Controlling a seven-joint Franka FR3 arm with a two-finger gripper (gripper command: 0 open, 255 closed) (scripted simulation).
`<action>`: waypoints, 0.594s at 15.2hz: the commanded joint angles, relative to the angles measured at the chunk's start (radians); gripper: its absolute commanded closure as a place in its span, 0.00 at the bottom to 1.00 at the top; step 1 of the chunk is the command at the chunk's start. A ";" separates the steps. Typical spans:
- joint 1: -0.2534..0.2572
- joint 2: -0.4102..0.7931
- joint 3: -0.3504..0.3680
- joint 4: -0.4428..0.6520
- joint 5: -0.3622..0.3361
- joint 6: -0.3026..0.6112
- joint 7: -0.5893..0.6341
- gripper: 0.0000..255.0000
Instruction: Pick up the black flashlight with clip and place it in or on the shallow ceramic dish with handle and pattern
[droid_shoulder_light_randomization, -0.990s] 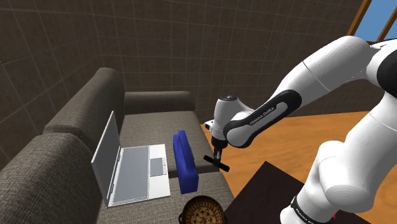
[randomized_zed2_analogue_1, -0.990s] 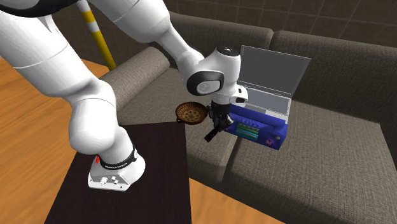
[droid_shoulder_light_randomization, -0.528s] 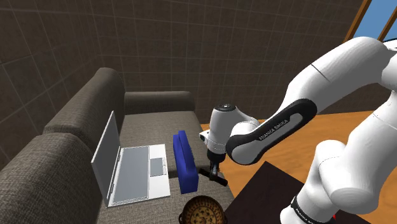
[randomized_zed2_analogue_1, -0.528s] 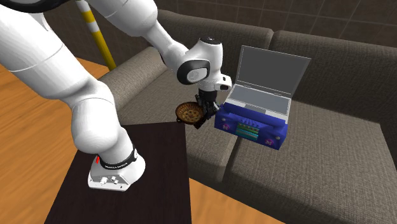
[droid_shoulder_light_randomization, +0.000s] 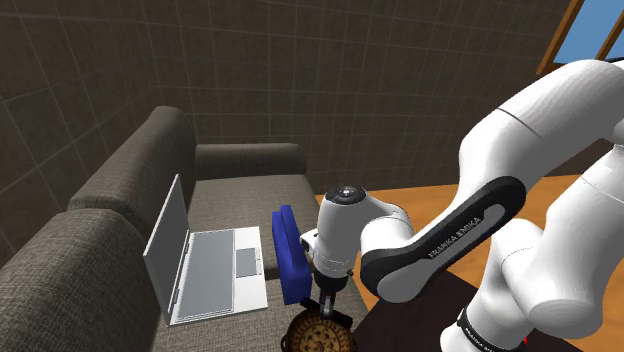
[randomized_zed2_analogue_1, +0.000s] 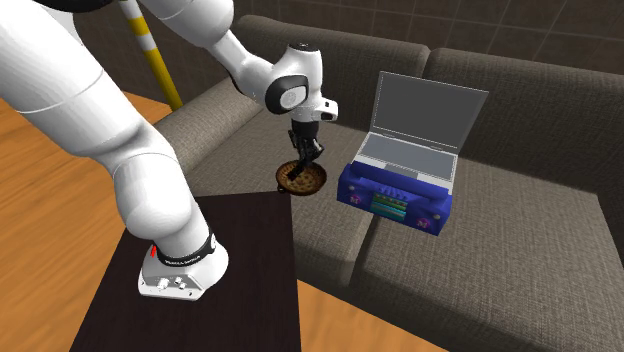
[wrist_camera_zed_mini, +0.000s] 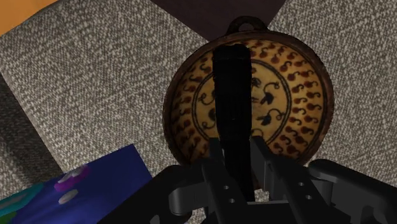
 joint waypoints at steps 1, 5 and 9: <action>0.029 0.014 0.043 0.017 0.006 -0.001 0.069 1.00; 0.021 0.074 0.049 0.007 -0.017 0.068 0.086 1.00; 0.013 0.139 0.052 0.001 -0.051 0.136 0.110 1.00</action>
